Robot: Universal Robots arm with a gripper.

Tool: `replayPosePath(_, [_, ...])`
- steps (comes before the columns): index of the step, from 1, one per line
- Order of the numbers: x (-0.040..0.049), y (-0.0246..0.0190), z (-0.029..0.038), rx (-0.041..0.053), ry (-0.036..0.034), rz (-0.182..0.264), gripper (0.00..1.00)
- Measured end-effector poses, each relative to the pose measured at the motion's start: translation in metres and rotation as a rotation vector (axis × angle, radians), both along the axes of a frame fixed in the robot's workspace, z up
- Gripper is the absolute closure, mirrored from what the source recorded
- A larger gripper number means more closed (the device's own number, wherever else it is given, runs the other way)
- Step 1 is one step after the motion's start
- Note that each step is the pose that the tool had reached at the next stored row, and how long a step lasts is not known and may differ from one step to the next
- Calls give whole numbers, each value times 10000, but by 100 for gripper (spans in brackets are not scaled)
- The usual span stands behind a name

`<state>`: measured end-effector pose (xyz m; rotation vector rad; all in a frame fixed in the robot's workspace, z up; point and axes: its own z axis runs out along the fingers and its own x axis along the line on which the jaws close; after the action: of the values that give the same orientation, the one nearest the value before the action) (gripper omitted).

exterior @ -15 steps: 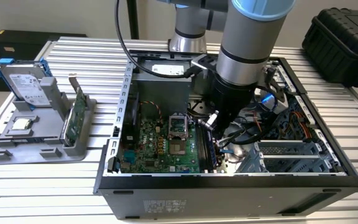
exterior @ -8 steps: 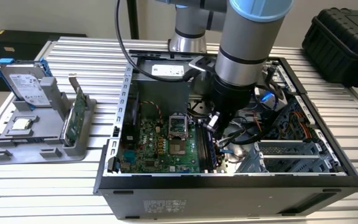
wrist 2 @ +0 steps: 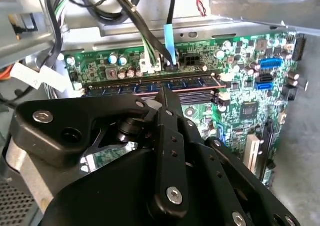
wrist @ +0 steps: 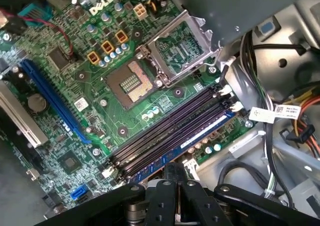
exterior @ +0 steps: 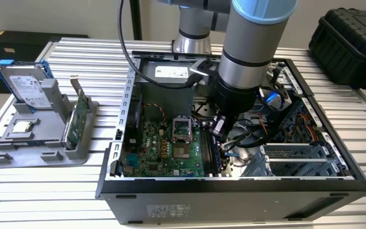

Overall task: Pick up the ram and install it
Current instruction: 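Press down the ram until it locks into place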

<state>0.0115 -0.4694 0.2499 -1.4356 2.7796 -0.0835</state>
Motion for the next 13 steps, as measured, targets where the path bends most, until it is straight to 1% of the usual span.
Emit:
replayPosePath(8, [-6, 0, -22, 1, -1, 1353, 100])
replayPosePath(13, [-18, 0, -34, -1, 0, 1813, 100])
